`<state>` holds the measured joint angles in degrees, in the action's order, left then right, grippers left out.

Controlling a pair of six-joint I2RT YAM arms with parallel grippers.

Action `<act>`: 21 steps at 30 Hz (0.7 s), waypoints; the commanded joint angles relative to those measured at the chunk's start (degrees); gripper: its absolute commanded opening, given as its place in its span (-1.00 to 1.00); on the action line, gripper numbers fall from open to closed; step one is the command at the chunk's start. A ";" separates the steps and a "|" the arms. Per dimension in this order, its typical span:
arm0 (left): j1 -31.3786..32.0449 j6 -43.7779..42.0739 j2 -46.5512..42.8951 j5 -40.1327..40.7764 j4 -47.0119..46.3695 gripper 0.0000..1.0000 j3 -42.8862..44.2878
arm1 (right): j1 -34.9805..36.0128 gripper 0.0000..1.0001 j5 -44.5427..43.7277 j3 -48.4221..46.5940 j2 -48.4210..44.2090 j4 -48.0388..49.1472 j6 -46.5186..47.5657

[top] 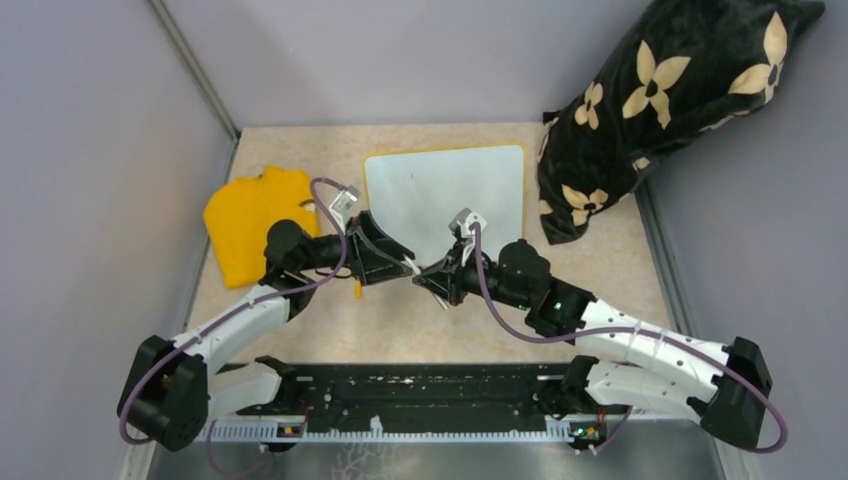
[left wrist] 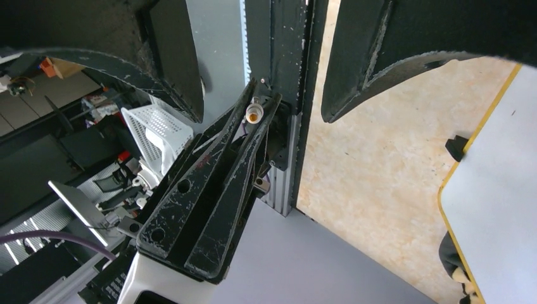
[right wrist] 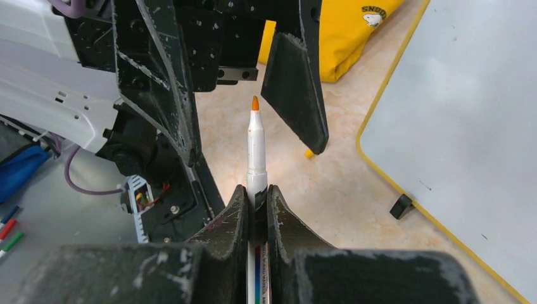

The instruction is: Write a sentence on the whiteboard

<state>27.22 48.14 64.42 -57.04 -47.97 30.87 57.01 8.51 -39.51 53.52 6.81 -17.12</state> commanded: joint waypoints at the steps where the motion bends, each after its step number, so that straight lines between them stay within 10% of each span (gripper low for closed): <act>1: 0.53 1.58 0.25 -2.75 -5.48 0.42 -0.99 | 0.39 -1.00 1.74 -3.25 0.48 4.43 -0.14; 21: 0.80 3.35 1.23 -2.67 -7.67 -0.24 -1.40 | 0.40 -1.00 3.19 -3.69 1.68 4.90 -0.67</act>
<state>27.66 51.48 65.32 -58.59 -52.80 29.95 57.01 10.81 -39.55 54.98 8.19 -17.17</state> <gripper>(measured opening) 0.409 0.053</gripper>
